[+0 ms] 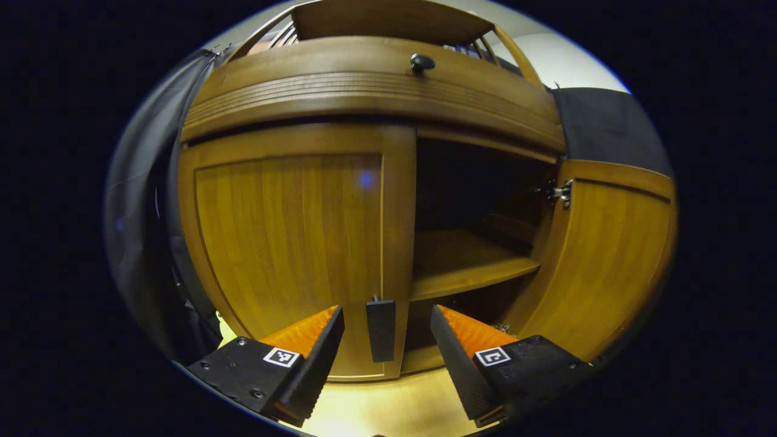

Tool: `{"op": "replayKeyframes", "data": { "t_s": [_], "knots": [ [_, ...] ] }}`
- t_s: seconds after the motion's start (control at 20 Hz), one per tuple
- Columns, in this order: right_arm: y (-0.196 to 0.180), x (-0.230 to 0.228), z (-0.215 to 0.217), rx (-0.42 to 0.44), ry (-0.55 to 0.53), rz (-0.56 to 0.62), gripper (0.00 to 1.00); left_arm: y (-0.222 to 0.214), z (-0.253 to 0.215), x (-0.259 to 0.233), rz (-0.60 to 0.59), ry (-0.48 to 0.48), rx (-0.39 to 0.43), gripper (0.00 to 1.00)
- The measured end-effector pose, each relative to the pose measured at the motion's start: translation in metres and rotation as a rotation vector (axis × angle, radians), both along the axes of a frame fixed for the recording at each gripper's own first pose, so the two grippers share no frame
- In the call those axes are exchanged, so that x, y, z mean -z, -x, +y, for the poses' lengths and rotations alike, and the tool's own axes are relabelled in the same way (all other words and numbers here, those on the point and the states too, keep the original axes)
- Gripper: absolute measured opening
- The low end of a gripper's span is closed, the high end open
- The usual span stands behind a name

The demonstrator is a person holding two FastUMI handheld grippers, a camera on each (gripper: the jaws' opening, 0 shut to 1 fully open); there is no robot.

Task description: Open the right door of the double-door shoe cabinet with the right hand, and open the left door with the left hand.

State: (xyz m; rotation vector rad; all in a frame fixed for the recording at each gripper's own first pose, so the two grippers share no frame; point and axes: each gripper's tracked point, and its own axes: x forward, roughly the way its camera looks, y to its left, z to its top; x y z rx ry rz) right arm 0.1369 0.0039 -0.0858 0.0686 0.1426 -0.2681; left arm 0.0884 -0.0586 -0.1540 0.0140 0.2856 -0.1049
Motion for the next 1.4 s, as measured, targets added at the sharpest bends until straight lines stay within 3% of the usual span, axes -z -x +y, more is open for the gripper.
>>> {"op": "replayKeyframes", "data": {
  "t_s": [0.3, 0.35, 0.5, 0.55, 0.6, 0.7, 0.75, 1.1, 1.4],
  "knots": [
    [-0.004, 0.004, -0.005, 0.011, 0.034, 0.021, 0.22, -0.024, 0.016, 0.024, 0.057, 0.035, -0.018, 0.71],
    [-0.005, 0.005, -0.006, 0.017, 0.034, 0.025, 0.22, -0.026, 0.017, 0.027, 0.061, 0.039, -0.022, 0.75],
    [-0.005, 0.007, -0.01, 0.028, 0.04, 0.035, 0.22, -0.036, 0.01, 0.029, 0.067, 0.049, -0.026, 0.62],
    [-0.005, 0.007, -0.01, 0.028, 0.041, 0.037, 0.22, -0.039, 0.007, 0.033, 0.066, 0.052, -0.03, 0.52],
    [-0.006, 0.008, -0.01, 0.029, 0.041, 0.039, 0.22, -0.04, 0.005, 0.035, 0.064, 0.054, -0.034, 0.51],
    [-0.007, 0.01, -0.011, 0.03, 0.04, 0.041, 0.22, -0.042, 0.006, 0.034, 0.06, 0.064, -0.042, 0.36],
    [-0.008, 0.01, -0.011, 0.029, 0.038, 0.041, 0.22, -0.041, 0.006, 0.035, 0.06, 0.067, -0.045, 0.39],
    [-0.012, 0.017, -0.008, 0.012, 0.028, 0.059, 0.22, -0.037, 0.007, 0.034, 0.05, 0.073, -0.044, 0.35],
    [-0.013, 0.021, 0.002, -0.026, 0.014, 0.069, 0.22, -0.039, 0.005, 0.032, 0.029, 0.092, -0.034, 0.38]
  ]
}}
